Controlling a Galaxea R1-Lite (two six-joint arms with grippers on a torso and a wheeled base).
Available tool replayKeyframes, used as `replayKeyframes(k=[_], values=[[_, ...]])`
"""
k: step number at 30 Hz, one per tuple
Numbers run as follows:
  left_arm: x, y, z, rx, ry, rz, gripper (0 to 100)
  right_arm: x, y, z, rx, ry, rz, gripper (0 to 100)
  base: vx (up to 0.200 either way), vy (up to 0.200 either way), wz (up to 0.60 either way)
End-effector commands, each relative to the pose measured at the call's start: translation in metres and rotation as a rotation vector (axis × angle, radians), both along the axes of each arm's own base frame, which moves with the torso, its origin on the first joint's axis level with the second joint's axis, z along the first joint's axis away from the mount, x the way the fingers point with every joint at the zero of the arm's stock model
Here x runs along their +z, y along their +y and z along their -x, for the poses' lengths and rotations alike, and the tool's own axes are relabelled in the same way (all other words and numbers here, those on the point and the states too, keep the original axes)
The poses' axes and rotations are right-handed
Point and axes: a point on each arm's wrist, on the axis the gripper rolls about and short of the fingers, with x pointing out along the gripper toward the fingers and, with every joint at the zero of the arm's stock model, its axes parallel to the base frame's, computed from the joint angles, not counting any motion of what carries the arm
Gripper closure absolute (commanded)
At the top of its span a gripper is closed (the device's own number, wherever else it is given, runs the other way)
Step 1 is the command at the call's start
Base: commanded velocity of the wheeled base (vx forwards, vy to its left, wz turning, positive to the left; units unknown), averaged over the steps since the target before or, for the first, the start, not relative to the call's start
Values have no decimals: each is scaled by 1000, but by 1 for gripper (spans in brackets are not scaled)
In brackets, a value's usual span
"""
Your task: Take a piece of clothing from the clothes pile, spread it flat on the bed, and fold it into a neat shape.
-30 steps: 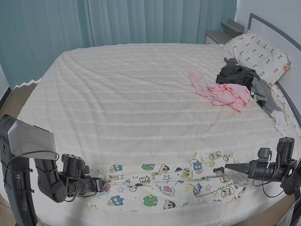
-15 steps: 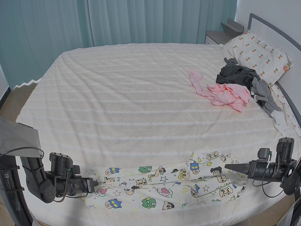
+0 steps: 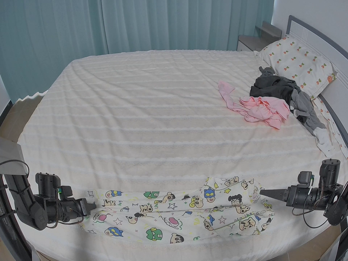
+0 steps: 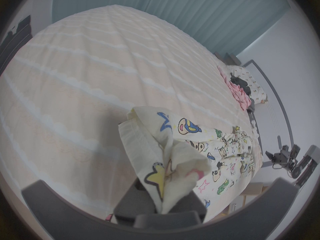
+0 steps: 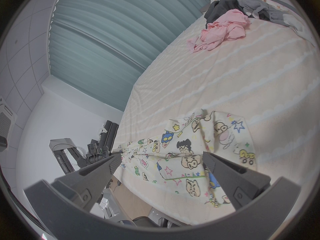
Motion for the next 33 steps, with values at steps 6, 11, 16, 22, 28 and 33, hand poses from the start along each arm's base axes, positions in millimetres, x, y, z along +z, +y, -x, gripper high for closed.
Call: replayKeyframes(k=[6, 11, 16, 22, 28, 33], values=[[15, 61, 14, 171, -58, 110, 100, 0, -1, 0, -6, 2, -1, 0, 0, 0, 0], [16, 89, 17, 272, -88, 116, 100, 0, -1, -1, -6, 1, -1, 0, 0, 0, 0], [20, 119, 21, 345, -139, 148, 100, -2, -3, -2, -15, 7, -1, 0, 0, 0, 0], [30, 153, 24, 413, -131, 220, 100, 0, -8, -3, -15, 0, -15, 0, 0, 0, 0], [55, 160, 27, 429, -132, 240, 100, -1, -9, -4, -16, 1, -19, 0, 0, 0, 0], [77, 128, 24, 362, -113, 219, 100, -1, -9, -4, -16, 1, -19, 0, 0, 0, 0]])
